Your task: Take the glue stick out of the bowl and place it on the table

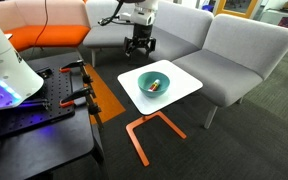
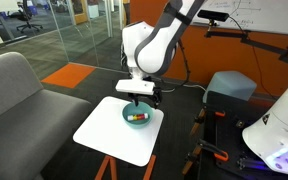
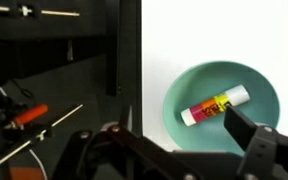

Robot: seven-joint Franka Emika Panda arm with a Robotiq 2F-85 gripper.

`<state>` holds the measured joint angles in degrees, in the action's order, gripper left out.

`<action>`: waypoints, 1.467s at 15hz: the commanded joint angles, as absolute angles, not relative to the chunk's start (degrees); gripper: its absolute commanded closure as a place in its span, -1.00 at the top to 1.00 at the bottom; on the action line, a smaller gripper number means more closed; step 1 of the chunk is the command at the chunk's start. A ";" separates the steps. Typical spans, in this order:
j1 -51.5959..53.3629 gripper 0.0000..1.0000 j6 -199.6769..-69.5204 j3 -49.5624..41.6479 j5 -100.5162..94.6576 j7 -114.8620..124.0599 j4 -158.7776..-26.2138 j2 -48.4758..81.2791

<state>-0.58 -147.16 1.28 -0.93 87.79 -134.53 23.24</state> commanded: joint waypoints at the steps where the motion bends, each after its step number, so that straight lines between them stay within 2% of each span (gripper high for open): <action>1: 1.17 1.00 -147.38 -0.35 10.15 89.06 -132.36 26.29; 6: 2.15 1.00 -150.29 0.13 25.20 91.06 -134.06 24.61; 14: 2.78 1.00 -148.21 -0.82 24.74 89.33 -132.76 25.66; 19: 3.88 1.00 -160.55 -5.15 26.61 97.77 -133.30 28.35; 22: 3.76 1.00 -160.65 -7.39 27.96 103.89 -131.86 31.91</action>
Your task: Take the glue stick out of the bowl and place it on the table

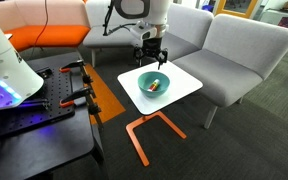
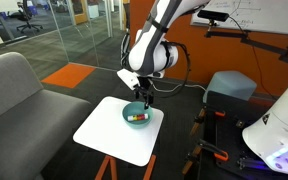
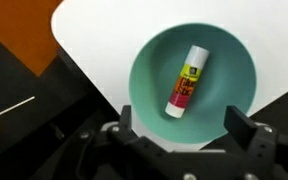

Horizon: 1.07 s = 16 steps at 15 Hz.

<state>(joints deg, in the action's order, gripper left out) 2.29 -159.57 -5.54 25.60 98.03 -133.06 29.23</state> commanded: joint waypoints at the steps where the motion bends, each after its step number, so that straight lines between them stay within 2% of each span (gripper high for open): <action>1: 4.41 1.00 -160.95 -8.38 27.96 106.68 -131.53 33.32; 16: 3.71 1.00 -160.57 -7.57 27.58 112.28 -120.20 48.27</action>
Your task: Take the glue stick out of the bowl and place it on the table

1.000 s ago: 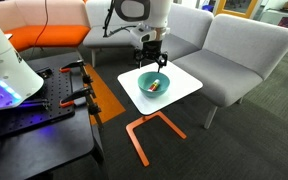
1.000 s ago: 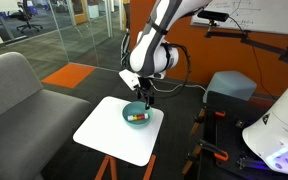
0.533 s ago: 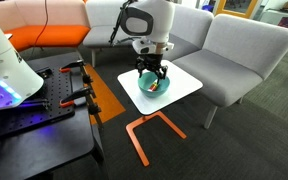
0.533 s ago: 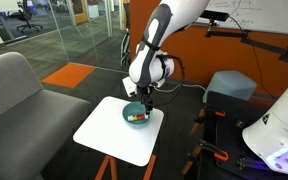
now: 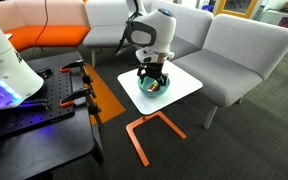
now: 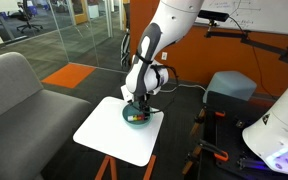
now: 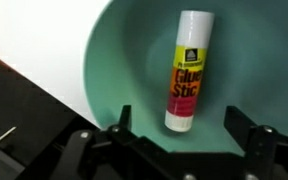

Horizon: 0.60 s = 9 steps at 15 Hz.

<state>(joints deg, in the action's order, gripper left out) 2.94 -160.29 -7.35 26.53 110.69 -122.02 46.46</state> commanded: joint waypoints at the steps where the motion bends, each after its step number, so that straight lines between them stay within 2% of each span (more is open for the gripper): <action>1: 3.78 1.00 -160.55 -7.56 27.57 112.24 -119.74 48.86; 2: 4.47 0.50 -161.07 -8.12 27.56 113.00 -119.38 49.60; 3: 4.89 0.45 -161.14 -8.47 27.46 113.44 -119.09 50.09; 9: 6.29 -0.46 -161.11 -9.47 26.72 115.09 -118.06 51.43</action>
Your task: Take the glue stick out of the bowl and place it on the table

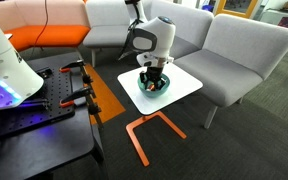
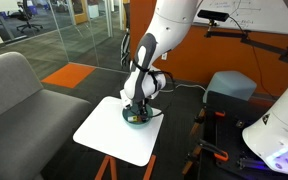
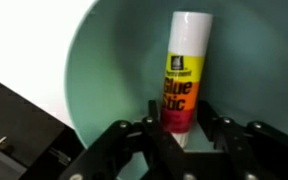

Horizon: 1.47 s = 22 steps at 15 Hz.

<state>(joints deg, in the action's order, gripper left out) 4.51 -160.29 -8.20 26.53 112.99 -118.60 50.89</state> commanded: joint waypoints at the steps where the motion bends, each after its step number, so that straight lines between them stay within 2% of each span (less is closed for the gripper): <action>1: 6.86 -0.64 -161.14 -9.85 26.60 115.41 -118.20 51.26; 3: 8.40 -0.84 -159.85 -11.34 26.28 117.04 -119.40 49.16; 9: 19.55 -0.83 -153.98 -21.99 17.54 127.41 -125.97 38.27; 12: 22.52 -0.83 -150.11 -24.14 9.68 132.09 -127.12 33.52; 16: 17.42 -0.83 -151.37 -15.42 10.54 130.34 -122.41 33.12; 22: 15.70 -0.83 -148.37 -8.17 10.54 130.28 -107.75 44.71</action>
<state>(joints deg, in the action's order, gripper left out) 16.92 -151.74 -9.90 10.93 130.04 -115.57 38.75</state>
